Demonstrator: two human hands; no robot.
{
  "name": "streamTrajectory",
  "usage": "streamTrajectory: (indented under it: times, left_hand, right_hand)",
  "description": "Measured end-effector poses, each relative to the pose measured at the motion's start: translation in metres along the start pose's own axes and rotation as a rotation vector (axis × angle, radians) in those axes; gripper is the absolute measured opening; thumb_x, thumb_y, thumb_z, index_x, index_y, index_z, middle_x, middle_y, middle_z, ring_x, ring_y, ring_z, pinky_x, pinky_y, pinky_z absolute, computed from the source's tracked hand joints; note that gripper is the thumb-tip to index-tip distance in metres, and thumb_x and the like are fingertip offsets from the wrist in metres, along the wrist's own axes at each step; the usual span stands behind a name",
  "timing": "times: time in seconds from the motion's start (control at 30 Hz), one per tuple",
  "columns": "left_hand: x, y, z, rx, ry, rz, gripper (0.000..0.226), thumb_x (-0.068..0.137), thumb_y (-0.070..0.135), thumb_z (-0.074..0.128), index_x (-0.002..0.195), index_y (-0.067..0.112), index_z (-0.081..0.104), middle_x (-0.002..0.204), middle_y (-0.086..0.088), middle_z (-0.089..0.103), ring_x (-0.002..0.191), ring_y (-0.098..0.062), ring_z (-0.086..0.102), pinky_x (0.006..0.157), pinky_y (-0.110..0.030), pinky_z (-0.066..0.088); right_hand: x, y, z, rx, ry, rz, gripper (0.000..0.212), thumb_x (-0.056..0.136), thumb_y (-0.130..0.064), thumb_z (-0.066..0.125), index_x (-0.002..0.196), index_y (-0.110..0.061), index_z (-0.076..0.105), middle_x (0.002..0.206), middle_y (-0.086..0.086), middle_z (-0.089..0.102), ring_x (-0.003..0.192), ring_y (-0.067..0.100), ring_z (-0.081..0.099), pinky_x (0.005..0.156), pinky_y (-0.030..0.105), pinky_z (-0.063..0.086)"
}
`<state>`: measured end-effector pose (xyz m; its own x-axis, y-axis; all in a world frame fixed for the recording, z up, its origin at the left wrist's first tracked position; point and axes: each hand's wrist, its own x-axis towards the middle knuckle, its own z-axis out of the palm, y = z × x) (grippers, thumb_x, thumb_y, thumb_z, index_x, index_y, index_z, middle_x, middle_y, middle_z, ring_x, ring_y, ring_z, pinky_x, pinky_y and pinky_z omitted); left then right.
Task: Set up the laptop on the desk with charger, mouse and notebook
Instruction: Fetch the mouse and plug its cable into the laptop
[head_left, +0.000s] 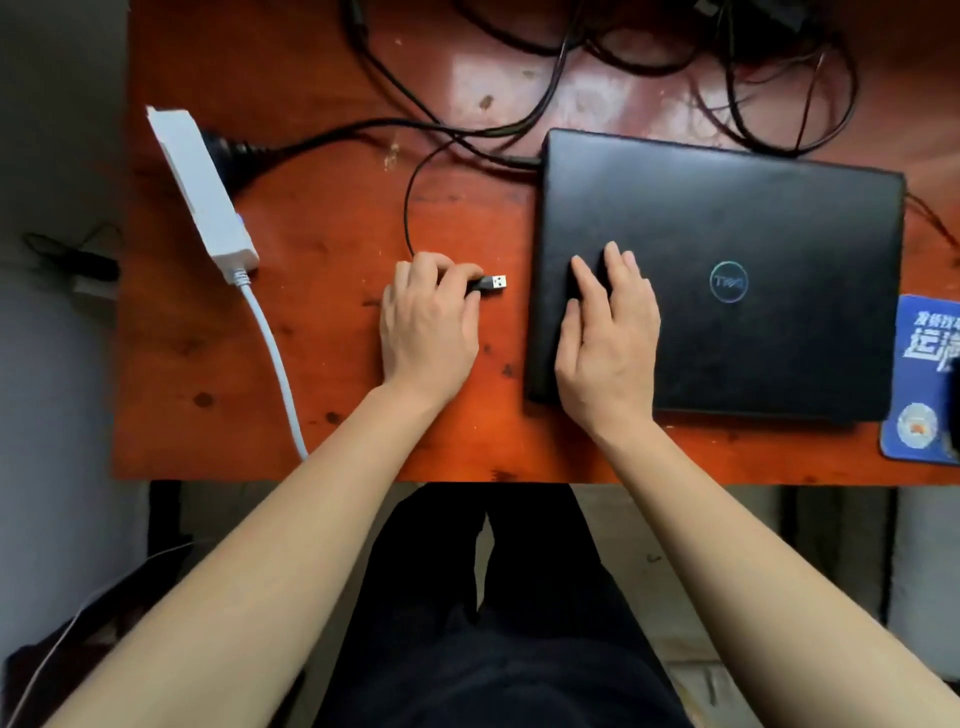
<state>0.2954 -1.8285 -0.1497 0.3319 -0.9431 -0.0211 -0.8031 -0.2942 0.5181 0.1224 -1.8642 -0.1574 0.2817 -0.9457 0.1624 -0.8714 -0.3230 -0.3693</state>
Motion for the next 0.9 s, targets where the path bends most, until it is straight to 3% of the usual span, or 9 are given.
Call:
streamTrajectory:
  times: [0.23, 0.47, 0.9]
  left_hand:
    - [-0.001, 0.007, 0.020, -0.048, 0.080, 0.054, 0.023, 0.091, 0.024, 0.059, 0.111, 0.020, 0.070, 0.106, -0.003, 0.064, 0.096, -0.029, 0.055, 0.077, -0.039, 0.033]
    - [0.000, 0.013, 0.025, -0.028, 0.100, 0.018, 0.022, 0.093, 0.024, 0.058, 0.112, 0.022, 0.070, 0.105, -0.001, 0.064, 0.092, -0.027, 0.054, 0.074, -0.039, 0.033]
    - [-0.004, 0.011, 0.035, 0.025, 0.151, 0.151, 0.025, 0.092, 0.006, 0.061, 0.113, 0.016, 0.070, 0.106, -0.004, 0.064, 0.095, -0.025, 0.052, 0.076, -0.038, 0.036]
  right_hand:
    - [0.001, -0.001, 0.004, -0.027, 0.028, 0.003, 0.042, 0.101, -0.015, 0.048, 0.141, -0.007, 0.056, 0.154, 0.020, 0.043, 0.146, 0.036, 0.036, 0.118, 0.052, 0.028]
    - [0.002, 0.000, 0.002, -0.039, 0.005, -0.003, 0.042, 0.101, -0.014, 0.047, 0.141, -0.005, 0.055, 0.155, 0.022, 0.040, 0.146, 0.038, 0.034, 0.120, 0.051, 0.025]
    - [0.000, 0.000, -0.001, -0.028, -0.056, -0.013, 0.045, 0.101, -0.014, 0.047, 0.144, -0.004, 0.051, 0.156, 0.025, 0.037, 0.147, 0.042, 0.031, 0.117, 0.057, 0.025]
